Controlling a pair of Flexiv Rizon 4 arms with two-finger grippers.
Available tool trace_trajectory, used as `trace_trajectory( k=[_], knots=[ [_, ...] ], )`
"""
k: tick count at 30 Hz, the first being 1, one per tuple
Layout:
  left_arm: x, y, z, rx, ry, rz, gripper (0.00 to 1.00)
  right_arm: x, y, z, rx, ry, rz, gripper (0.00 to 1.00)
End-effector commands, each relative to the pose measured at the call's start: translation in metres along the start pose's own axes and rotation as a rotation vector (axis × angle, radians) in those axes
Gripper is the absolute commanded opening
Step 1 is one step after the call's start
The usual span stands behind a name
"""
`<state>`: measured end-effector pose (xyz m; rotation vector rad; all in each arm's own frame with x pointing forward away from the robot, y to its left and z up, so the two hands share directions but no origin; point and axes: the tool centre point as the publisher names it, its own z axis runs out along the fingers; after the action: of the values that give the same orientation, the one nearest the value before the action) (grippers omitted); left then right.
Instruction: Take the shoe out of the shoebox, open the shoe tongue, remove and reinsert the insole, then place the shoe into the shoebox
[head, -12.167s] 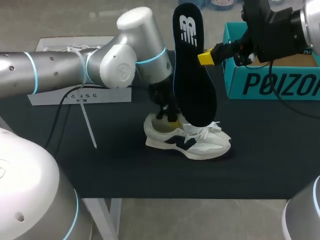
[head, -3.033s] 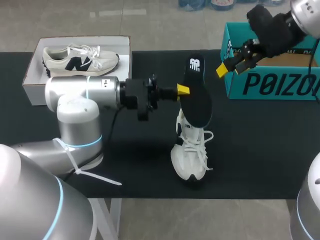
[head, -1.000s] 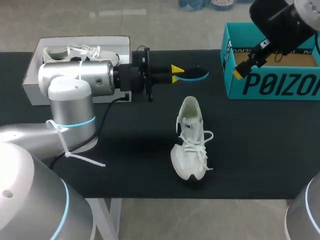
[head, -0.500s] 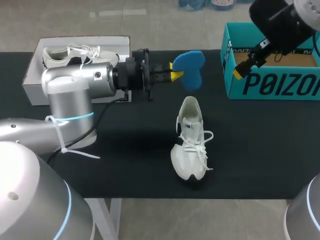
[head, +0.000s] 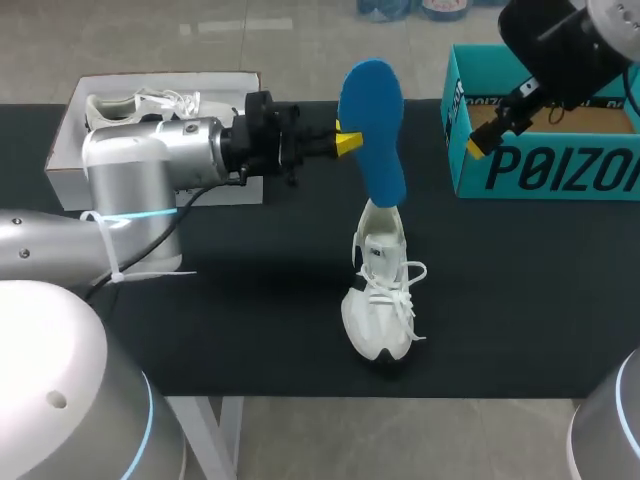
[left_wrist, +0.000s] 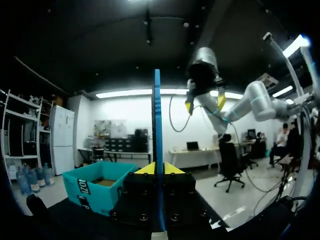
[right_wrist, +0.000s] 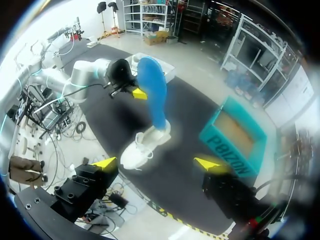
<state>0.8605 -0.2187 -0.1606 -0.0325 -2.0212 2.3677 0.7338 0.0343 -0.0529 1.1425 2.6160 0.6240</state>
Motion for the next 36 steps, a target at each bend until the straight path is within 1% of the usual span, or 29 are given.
trace_trajectory(
  k=[1, 22, 23, 24, 25, 27, 29, 31, 33, 35, 36],
  knots=[
    [-0.0042, 0.0005, -0.0021, 0.050, 0.075, -0.392, 0.00, -0.0004, 0.0021, 0.0010, 0.004, 0.001, 0.000, 1.00],
    [-0.0042, 0.0005, -0.0021, 0.050, 0.075, -0.392, 0.00, -0.0004, 0.0021, 0.0010, 0.004, 0.001, 0.000, 1.00],
    [-0.0059, 0.0016, -0.0026, 0.048, 0.078, -0.480, 0.00, -0.0004, 0.0021, 0.0010, 0.004, 0.001, 0.000, 1.00],
    [-0.0074, 0.0013, -0.0033, 0.065, 0.093, -0.516, 0.00, -0.0004, 0.0021, 0.0010, 0.004, 0.001, 0.000, 1.00],
    [-0.0094, 0.0014, -0.0040, 0.073, 0.077, -0.554, 0.00, -0.0004, 0.0021, 0.0010, 0.004, 0.001, 0.000, 1.00],
    [-0.0096, 0.0015, -0.0050, 0.066, 0.104, -0.629, 0.00, -0.0004, 0.0021, 0.0010, 0.004, 0.001, 0.000, 1.00],
    [-0.0076, -0.0002, -0.0057, 0.080, 0.122, -0.723, 0.00, -0.0004, 0.0021, 0.0010, 0.004, 0.001, 0.000, 1.00],
    [-0.0066, -0.0019, -0.0060, 0.074, 0.134, -0.749, 0.00, -0.0004, 0.0021, 0.0010, 0.004, 0.001, 0.000, 1.00],
    [-0.0071, -0.0040, -0.0066, 0.086, 0.137, -0.785, 0.00, -0.0004, 0.0021, 0.0010, 0.004, 0.001, 0.000, 1.00],
    [-0.0083, -0.0048, -0.0081, 0.088, 0.140, -0.856, 0.00, -0.0004, 0.0021, 0.0010, 0.004, 0.001, 0.000, 1.00],
    [-0.0096, -0.0050, -0.0092, 0.075, 0.133, -0.864, 0.00, -0.0004, 0.0021, 0.0010, 0.004, 0.001, 0.000, 1.00]
  ],
)
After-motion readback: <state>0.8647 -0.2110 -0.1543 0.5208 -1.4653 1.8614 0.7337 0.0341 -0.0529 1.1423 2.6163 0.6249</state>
